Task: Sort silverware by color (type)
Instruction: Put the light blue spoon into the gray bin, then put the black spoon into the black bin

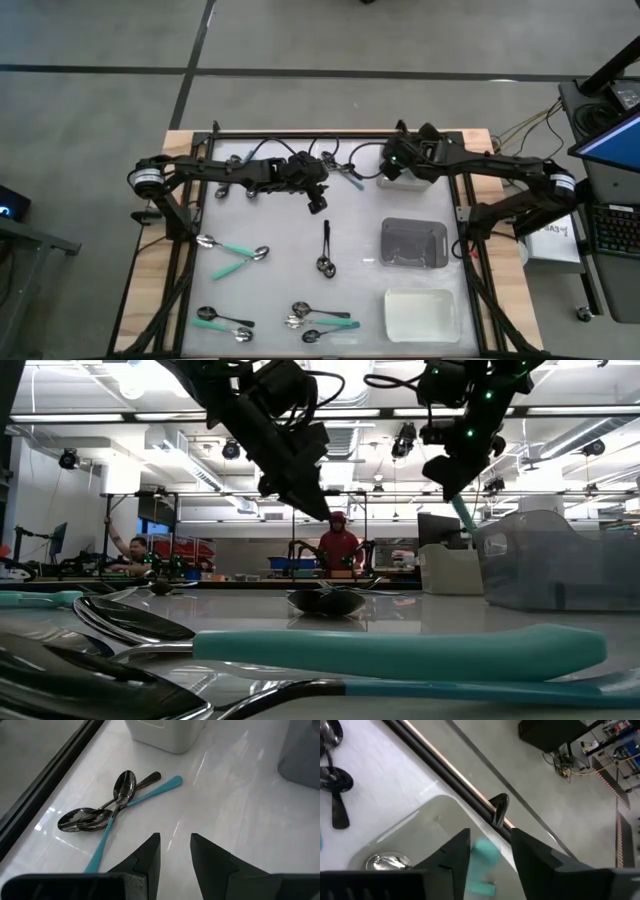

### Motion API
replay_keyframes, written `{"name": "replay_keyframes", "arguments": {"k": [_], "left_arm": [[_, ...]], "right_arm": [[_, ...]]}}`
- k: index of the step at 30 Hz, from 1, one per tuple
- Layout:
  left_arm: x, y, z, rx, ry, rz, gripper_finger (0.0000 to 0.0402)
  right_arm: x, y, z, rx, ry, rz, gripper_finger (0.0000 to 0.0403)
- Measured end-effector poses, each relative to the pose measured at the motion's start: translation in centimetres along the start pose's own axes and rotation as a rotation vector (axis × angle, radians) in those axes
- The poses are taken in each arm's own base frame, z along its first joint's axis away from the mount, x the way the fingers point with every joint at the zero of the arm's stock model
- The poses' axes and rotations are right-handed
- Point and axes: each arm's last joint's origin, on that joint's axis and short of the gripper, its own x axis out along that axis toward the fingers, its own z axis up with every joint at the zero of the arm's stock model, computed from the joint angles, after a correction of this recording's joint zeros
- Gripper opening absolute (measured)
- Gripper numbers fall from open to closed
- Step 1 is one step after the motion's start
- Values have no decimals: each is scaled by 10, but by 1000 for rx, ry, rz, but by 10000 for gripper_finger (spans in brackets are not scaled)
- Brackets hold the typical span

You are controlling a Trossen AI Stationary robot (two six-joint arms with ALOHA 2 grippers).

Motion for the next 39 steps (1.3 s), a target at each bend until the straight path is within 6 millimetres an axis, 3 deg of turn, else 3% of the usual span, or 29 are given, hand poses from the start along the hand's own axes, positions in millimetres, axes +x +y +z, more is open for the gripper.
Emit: {"name": "replay_keyframes", "arguments": {"k": [8, 15, 24, 29, 34, 39], "left_arm": [[0, 0, -5, 18, 46, 3, 90], [0, 1, -10, 45, 99, 5, 90], [-7, -3, -34, 91, 345, -1, 90], [-9, -23, -49, 174, 398, -209, 90], [-10, -42, -63, 328, 397, -366, 90], [-12, -44, -65, 290, 414, -357, 90]], "right_arm": [[-11, -6, 5, 133, -58, 115, 138], [-12, 11, 25, 221, -179, 500, 125], [16, 48, 28, -3, -178, 512, 129], [27, 58, 27, -77, -174, 503, 121], [24, 58, 27, -116, -190, 511, 112], [12, 63, 27, -160, -224, 619, 103]]}}
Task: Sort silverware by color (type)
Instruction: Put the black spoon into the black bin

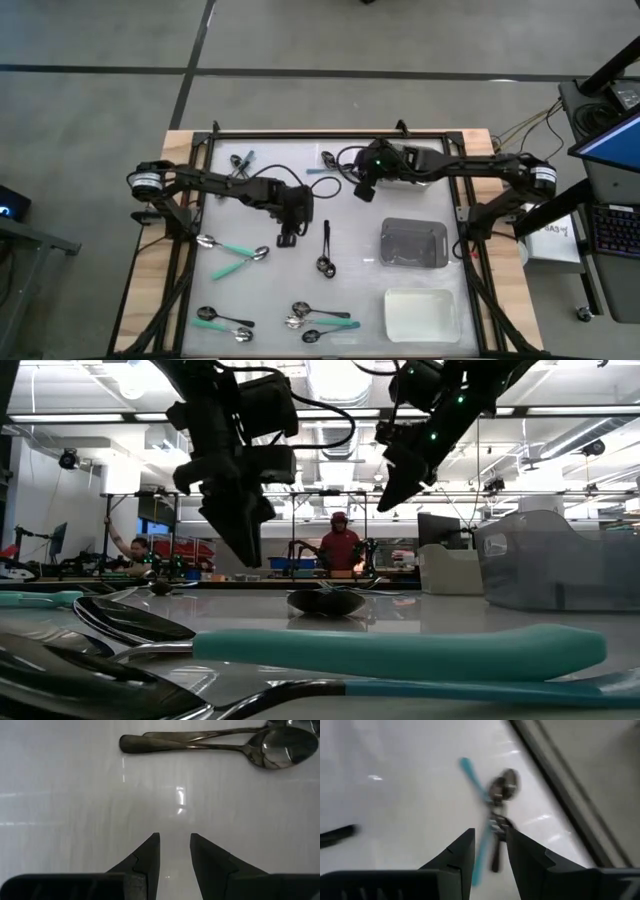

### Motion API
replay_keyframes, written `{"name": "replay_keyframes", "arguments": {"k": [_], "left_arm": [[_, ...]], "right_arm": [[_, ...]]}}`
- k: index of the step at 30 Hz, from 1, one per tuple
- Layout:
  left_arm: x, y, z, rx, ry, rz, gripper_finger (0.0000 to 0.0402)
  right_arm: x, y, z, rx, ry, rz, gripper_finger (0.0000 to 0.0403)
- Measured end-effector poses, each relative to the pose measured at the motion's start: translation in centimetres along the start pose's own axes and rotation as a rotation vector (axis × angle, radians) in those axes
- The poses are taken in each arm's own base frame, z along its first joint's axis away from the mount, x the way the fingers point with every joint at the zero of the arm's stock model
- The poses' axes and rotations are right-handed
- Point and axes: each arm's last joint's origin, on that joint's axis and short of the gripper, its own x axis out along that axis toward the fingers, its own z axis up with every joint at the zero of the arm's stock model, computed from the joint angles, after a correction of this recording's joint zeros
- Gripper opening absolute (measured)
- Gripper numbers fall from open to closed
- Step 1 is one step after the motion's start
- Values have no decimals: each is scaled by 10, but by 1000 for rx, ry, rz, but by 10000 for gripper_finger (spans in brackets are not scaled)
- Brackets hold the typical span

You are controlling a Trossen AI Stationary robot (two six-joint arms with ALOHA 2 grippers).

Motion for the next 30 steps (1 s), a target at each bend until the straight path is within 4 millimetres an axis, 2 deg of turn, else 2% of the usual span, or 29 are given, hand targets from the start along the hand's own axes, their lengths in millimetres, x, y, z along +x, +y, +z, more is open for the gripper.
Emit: {"name": "replay_keyframes", "arguments": {"k": [4, 7, 11, 16, 24, 30], "left_arm": [[0, 0, -2, -71, 18, 1, 90], [-2, -1, -11, -120, 111, -4, 90], [-7, -4, -23, -185, 200, 32, 90], [-20, -14, -42, -256, 176, 40, 90], [-52, -31, -78, -409, -93, 94, 90], [-76, -39, -91, -461, -345, 109, 90]], "right_arm": [[-2, 16, 0, -29, -6, 97, 100], [1, 33, -2, -56, 12, 167, 103], [7, 62, -7, -189, 35, 248, 109], [18, 84, -10, -278, 12, 281, 107], [44, 97, -16, -270, 8, 362, 107], [58, 112, -20, -418, -54, 462, 99]]}}
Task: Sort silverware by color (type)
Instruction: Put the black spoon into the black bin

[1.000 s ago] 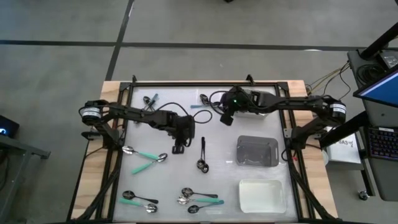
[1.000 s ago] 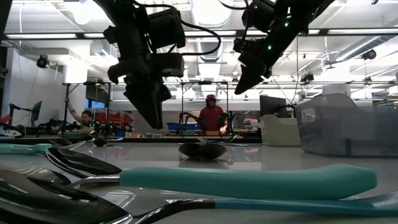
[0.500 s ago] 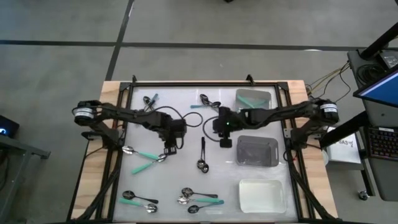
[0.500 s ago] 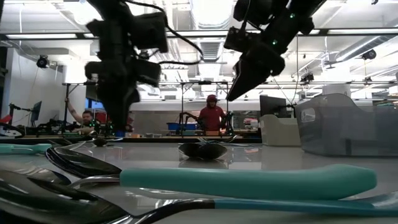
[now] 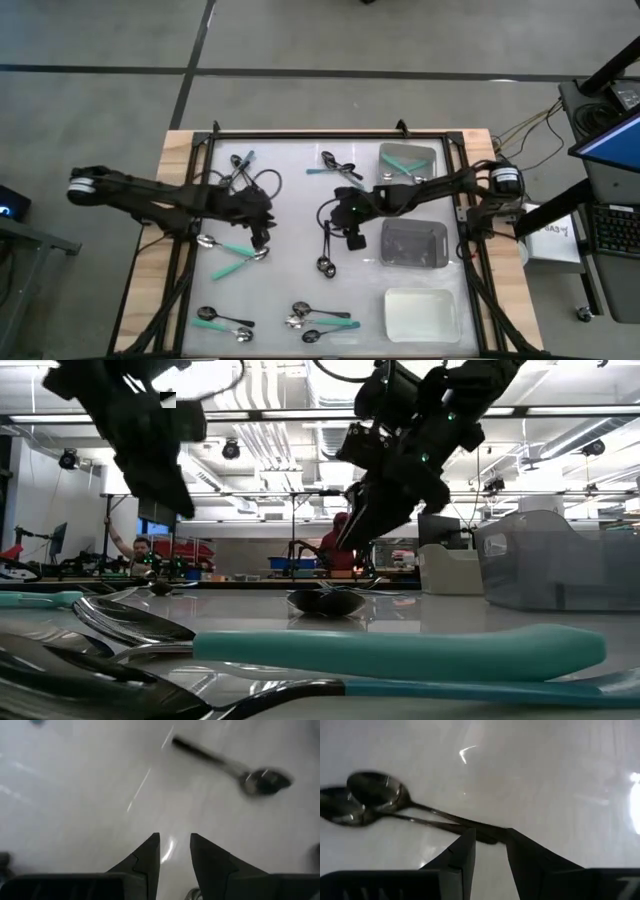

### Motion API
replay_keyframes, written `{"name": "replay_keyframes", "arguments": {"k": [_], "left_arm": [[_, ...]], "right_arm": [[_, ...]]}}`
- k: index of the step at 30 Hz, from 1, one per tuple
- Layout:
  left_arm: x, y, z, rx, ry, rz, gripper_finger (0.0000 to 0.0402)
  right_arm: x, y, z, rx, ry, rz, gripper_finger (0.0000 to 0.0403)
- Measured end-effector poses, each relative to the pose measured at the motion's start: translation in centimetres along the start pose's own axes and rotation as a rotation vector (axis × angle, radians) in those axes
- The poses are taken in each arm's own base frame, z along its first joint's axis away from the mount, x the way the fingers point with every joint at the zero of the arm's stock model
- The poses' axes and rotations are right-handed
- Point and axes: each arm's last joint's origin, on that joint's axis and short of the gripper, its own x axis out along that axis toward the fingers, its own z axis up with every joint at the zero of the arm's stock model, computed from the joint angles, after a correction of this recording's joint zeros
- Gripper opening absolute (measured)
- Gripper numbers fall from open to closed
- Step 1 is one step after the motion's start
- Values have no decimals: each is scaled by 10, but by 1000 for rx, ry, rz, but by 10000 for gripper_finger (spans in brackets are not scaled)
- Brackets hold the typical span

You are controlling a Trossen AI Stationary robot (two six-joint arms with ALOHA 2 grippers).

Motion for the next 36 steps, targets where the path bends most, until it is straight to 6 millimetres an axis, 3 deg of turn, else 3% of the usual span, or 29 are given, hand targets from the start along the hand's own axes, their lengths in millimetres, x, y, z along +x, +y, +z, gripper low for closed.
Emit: {"name": "replay_keyframes", "arguments": {"k": [8, 15, 26, 31, 36], "left_arm": [[-27, -5, -2, -11, -139, -83, 90], [-43, -10, 2, -2, -211, -102, 90], [-46, -11, 3, -8, -219, -111, 90], [-46, -11, 2, -8, -219, -112, 90], [-46, -12, 1, 1, -208, -114, 90]], "right_arm": [[24, 16, -4, -302, -32, 94, 86], [28, 19, 0, -464, -82, 77, 84], [32, 25, 1, -560, -76, 93, 84], [36, 22, 19, -573, -72, 98, 84], [41, 18, 26, -560, 67, 171, 83]]}}
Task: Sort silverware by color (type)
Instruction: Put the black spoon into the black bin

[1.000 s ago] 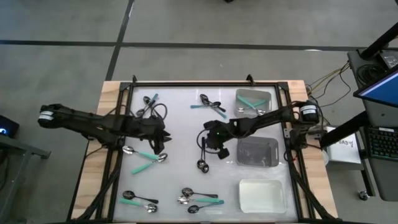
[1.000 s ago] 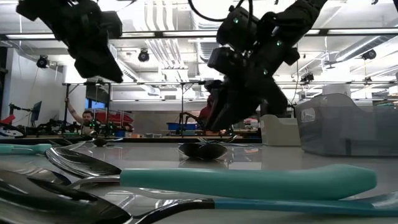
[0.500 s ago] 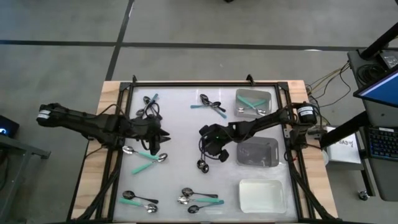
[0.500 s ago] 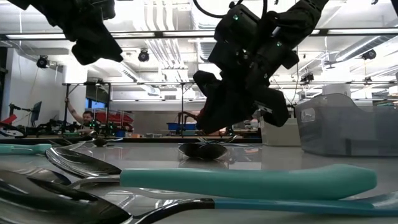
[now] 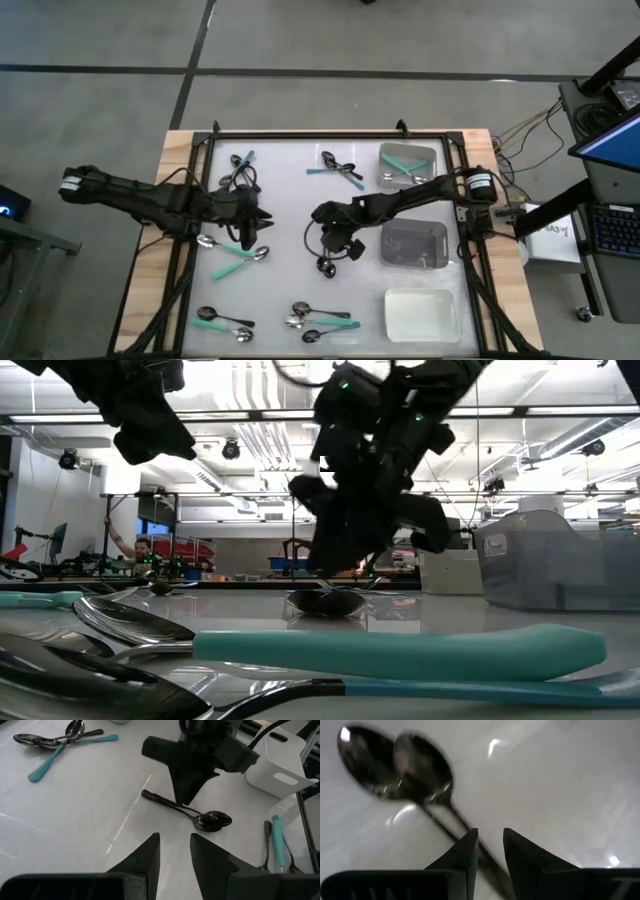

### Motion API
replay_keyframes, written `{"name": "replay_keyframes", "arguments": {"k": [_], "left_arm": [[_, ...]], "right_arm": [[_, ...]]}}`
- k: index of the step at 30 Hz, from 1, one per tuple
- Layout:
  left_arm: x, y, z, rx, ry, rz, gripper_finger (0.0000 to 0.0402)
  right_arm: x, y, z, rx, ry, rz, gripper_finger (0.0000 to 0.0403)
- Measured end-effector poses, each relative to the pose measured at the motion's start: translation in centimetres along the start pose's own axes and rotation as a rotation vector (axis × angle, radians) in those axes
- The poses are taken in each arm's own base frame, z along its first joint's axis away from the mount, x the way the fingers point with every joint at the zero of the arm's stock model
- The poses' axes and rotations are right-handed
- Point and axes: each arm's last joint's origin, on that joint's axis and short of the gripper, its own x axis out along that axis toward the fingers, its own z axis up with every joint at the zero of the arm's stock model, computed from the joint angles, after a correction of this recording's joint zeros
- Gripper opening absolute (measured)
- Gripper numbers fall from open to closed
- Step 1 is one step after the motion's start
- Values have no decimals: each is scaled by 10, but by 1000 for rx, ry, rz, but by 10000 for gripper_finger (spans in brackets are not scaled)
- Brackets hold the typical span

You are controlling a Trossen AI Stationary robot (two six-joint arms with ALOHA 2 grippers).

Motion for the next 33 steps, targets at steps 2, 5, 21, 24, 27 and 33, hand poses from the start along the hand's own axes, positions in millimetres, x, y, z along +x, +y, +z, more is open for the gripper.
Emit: {"name": "replay_keyframes", "arguments": {"k": [2, 5, 21, 24, 27, 33], "left_arm": [[0, -1, -1, 3, 4, -2, 90], [0, -1, -2, 9, 10, -5, 90], [-3, -5, -5, 26, 20, -26, 90], [-3, -5, -5, 26, 18, -25, 90], [-3, -5, -5, 26, 17, -23, 90], [-3, -5, -4, 24, 7, -4, 90]], "right_arm": [[2, -1, 1, -11, 28, 31, 81], [6, -5, 4, -33, 33, 33, 74], [28, -7, 0, -185, 106, 115, 65], [26, -8, 1, -221, 102, 113, 65], [25, -9, 3, -301, 96, 113, 66], [24, -10, 7, -495, 82, 111, 66]]}}
